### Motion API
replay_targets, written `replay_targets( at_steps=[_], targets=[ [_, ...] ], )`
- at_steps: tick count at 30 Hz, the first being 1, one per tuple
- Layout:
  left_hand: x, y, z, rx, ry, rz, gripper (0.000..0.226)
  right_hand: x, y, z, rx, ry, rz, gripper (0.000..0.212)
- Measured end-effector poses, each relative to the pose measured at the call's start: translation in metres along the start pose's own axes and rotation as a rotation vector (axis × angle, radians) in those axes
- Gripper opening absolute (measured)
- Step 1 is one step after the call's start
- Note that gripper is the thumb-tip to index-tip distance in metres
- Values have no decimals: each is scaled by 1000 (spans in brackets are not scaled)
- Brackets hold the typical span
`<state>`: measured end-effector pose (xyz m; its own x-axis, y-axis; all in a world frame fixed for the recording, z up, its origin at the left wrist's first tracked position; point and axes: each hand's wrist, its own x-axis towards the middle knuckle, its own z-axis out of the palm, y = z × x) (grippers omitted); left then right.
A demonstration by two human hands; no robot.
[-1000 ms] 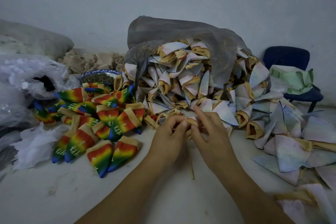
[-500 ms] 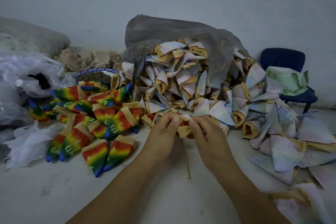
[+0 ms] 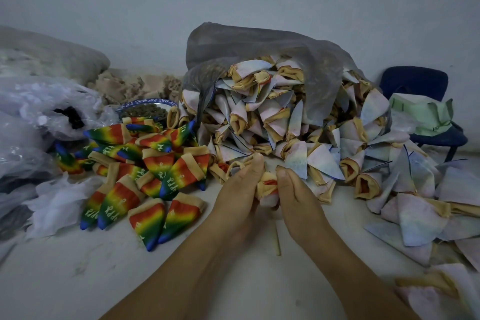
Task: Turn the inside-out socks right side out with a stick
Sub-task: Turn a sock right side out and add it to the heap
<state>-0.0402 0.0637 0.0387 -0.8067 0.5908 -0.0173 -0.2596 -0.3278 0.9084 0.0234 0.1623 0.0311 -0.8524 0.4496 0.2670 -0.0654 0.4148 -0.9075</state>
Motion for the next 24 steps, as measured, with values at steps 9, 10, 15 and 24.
replay_targets(
  at_steps=[9, 10, 15, 24],
  targets=[
    [1, 0, -6, 217, -33, 11, 43, 1, -1, -9, 41, 49, -15, 36],
    [2, 0, -7, 171, 4, 13, 38, 0, 1, -8, 6, 40, -24, 35],
    [4, -2, -7, 102, 55, -19, 21, 0, 5, -1, -75, 54, 19, 16],
    [5, -2, -3, -28, 5, -78, 19, 6, 8, 0, 63, 153, 106, 10]
  ],
)
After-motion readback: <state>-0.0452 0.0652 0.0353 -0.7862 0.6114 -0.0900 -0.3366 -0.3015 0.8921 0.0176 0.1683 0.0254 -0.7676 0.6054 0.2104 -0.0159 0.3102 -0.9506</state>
